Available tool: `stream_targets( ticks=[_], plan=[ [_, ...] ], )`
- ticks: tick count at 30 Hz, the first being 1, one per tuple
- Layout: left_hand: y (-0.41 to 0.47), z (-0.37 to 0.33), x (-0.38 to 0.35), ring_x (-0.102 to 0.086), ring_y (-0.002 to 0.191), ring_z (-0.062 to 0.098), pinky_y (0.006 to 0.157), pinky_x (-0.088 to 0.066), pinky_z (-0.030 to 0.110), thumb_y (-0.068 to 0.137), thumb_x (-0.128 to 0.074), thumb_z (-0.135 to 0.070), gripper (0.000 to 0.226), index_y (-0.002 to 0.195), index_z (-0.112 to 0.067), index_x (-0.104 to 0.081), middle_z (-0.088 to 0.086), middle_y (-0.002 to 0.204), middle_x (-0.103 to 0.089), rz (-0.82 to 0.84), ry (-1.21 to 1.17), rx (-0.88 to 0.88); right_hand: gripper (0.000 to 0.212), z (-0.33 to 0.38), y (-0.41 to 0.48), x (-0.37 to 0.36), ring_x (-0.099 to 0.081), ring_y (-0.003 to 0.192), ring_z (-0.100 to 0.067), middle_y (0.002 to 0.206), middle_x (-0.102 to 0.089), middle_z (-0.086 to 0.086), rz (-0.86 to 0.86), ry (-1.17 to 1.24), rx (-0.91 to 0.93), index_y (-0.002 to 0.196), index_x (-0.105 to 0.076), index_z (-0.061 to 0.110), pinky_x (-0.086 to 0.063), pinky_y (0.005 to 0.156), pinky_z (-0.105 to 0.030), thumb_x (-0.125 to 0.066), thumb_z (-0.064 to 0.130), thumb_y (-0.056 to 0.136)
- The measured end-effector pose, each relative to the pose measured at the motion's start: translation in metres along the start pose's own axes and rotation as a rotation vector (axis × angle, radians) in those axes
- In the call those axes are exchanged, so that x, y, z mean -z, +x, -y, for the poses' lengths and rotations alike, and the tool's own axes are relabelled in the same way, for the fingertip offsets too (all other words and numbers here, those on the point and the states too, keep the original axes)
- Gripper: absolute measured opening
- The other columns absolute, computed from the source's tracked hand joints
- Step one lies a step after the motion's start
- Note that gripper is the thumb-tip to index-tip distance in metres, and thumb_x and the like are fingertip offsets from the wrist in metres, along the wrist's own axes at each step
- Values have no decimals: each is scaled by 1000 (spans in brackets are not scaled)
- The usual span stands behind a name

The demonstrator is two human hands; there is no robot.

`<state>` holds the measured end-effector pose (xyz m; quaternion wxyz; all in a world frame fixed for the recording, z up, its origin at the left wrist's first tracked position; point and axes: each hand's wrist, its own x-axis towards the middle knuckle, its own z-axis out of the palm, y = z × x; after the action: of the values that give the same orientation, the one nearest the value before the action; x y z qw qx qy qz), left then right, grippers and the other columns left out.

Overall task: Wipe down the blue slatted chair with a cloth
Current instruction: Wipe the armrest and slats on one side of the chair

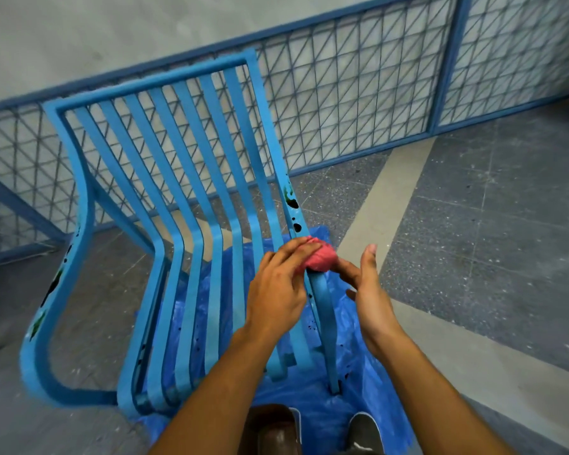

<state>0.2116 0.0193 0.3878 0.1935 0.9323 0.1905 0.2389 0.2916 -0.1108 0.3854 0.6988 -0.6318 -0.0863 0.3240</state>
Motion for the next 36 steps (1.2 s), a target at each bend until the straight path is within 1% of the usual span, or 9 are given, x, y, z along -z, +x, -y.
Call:
stream_targets(
  ticks=[6, 11, 14, 16, 18, 21, 27, 31, 36],
  plan=[
    [-18, 40, 10, -53, 115, 20, 91, -52, 37, 93, -57, -3, 52, 132, -37, -63, -18, 138, -57, -60, 38, 257, 84, 26, -3, 9, -38, 141, -10, 140, -59, 15, 94, -97, 25, 111, -75, 44, -18, 121, -45, -8, 86, 81],
    [-38, 52, 28, -54, 121, 9, 103, -46, 23, 87, -63, 4, 57, 126, -37, -64, -15, 134, -54, -142, -251, 312, 25, 37, -12, 2, -60, 104, 17, 110, -72, 20, 81, -241, 236, 112, -71, 35, -42, 90, -8, -52, 45, 99],
    [-33, 38, 46, -68, 85, 17, 70, -56, 27, 80, -68, 0, 55, 113, -43, -61, -1, 113, -63, -168, -519, 383, 30, 32, -21, -26, -64, 109, 2, 113, -70, 11, 138, -393, 372, 124, -66, 25, -48, 98, -19, -67, 20, 94],
    [-31, 29, 58, -64, 55, 23, 46, -51, 34, 79, -71, -1, 51, 106, -42, -61, 16, 88, -67, -166, -762, 476, 37, 28, -26, -47, -62, 113, -4, 121, -68, 8, 174, -505, 405, 128, -63, 27, -49, 100, -25, -70, 27, 92],
    [-35, 21, 72, -62, 49, 18, 42, -52, 33, 77, -74, 2, 49, 102, -39, -62, 19, 80, -67, -180, -848, 472, 49, 27, -33, -67, -62, 114, -8, 126, -66, 6, 168, -503, 354, 131, -60, 26, -49, 101, -31, -70, 43, 86],
    [-43, 9, 92, -67, 61, 13, 49, -56, 31, 71, -75, -3, 48, 106, -33, -64, 13, 86, -73, -128, -960, 401, 67, 30, -43, -86, -65, 114, -13, 125, -68, 2, 155, -369, 248, 132, -61, 21, -51, 102, -37, -72, 55, 75],
    [-62, 19, 131, -72, 103, 6, 75, -59, 21, 72, -78, 7, 60, 124, -18, -63, -8, 120, -71, -43, -1215, 330, 21, 42, -61, -96, -75, 92, -18, 101, -78, -9, 218, 105, 92, 110, -73, 8, -60, 80, -32, -72, 14, 90],
    [-61, 19, 133, -66, 119, 7, 86, -56, 22, 71, -89, -16, 66, 130, -28, -63, -9, 130, -68, -70, -1209, 407, 5, 47, -63, -101, -74, 75, -15, 85, -77, -9, 192, 144, 83, 94, -70, 9, -59, 68, -29, -71, 13, 91],
    [-48, 15, 116, -64, 125, 20, 97, -56, 33, 74, -85, -26, 69, 139, -25, -59, 4, 134, -68, 127, -1443, 523, 11, 49, -47, -99, -70, 61, -13, 71, -74, -4, 219, 56, 94, 87, -64, 12, -57, 58, -26, -74, 15, 89]
  ],
)
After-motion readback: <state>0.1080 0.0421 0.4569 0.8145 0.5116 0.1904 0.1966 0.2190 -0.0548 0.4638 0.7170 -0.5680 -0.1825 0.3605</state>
